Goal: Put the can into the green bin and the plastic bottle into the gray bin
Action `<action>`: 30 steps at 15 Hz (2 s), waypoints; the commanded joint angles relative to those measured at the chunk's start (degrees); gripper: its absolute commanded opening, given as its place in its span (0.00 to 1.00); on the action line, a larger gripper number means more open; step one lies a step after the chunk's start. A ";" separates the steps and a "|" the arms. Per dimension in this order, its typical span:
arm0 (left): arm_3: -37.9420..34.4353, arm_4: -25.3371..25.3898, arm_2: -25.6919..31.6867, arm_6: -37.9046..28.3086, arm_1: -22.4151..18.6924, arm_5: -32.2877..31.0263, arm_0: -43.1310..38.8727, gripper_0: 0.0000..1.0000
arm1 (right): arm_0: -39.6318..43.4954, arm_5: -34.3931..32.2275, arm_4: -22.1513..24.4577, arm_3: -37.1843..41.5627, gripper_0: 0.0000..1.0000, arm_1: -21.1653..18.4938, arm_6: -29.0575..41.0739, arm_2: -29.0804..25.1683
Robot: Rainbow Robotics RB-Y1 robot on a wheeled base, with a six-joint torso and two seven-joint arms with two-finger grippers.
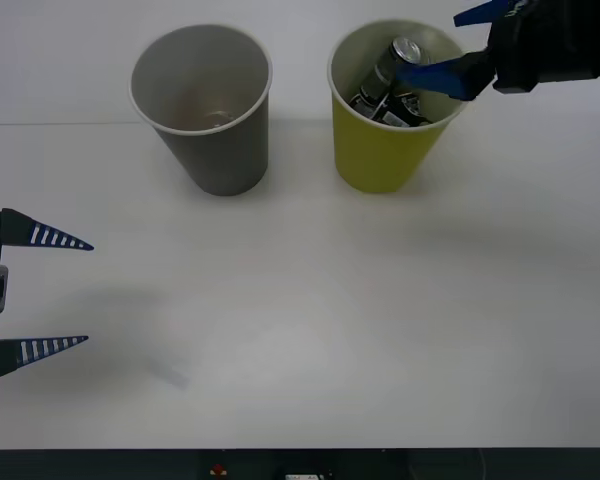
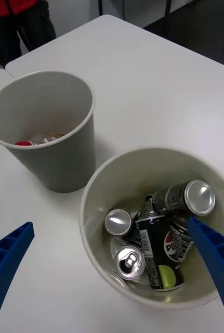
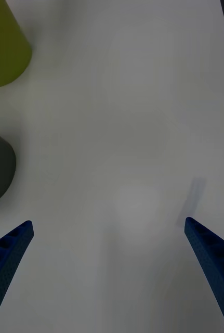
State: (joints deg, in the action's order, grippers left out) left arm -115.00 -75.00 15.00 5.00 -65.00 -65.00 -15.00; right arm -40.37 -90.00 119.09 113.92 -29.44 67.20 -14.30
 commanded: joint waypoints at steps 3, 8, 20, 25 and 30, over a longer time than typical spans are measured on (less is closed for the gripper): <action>0.00 0.00 0.00 0.00 0.00 0.00 0.00 1.00 | 9.60 0.00 -5.54 8.51 1.00 0.00 -3.31 -3.37; 0.00 0.00 0.00 0.00 0.00 0.00 0.00 1.00 | 18.04 0.00 -5.98 15.72 1.00 -0.09 -6.03 -3.98; 0.00 0.00 0.00 0.00 0.00 0.00 0.00 1.00 | 40.01 8.17 -10.81 17.21 1.00 -1.58 -35.30 -5.83; 0.00 0.00 0.00 0.00 0.00 0.00 0.00 1.00 | 46.43 12.21 -13.54 17.21 1.00 -8.97 -40.66 -5.47; 0.00 0.00 0.00 0.00 0.00 0.00 0.00 1.00 | 51.09 17.05 -16.35 17.21 1.00 -18.20 -42.33 -5.74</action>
State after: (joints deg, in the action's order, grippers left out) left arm -115.00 -75.00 15.00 5.00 -65.00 -65.00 -15.00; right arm 9.91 -74.06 103.16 131.14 -46.41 25.09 -20.04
